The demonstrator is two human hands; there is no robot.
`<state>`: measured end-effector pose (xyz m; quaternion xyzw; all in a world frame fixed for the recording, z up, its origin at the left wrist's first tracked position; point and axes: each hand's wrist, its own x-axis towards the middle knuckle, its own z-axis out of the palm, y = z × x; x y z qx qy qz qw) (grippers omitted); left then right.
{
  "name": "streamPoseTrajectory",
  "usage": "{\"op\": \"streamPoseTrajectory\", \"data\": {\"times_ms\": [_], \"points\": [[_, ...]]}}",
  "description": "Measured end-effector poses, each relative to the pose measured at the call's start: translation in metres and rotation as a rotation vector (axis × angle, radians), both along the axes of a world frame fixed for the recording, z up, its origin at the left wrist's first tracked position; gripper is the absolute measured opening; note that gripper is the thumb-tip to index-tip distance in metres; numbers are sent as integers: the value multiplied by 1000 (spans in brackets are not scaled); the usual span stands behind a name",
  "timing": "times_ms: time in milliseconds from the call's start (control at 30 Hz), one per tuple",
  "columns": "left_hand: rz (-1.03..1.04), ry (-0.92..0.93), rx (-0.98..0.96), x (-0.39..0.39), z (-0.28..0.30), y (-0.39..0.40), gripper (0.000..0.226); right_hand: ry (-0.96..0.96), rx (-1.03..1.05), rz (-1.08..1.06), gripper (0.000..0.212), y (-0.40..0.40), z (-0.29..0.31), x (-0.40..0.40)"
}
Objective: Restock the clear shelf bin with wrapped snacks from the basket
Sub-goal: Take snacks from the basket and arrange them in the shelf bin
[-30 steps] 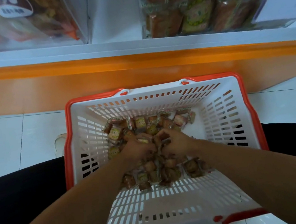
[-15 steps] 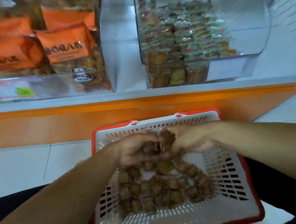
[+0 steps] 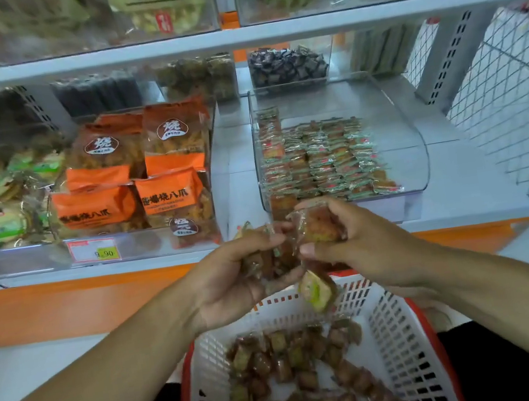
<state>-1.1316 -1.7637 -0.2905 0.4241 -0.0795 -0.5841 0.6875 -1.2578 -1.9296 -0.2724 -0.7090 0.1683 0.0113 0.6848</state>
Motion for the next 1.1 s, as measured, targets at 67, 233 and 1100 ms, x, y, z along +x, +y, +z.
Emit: {"op": "streamPoseTrajectory", "data": {"times_ms": [67,233,1100], "points": [[36,-16,-27,-8,-2,-9,27,60,195,-111,34,2,-6,-1],[140,88,-39,-38,-25,-28,13,136,594,-338,27,7,-22,-5],[-212,197,-124,-19,-3,-19,54,169,-24,492,43,-41,11,-10]]}}
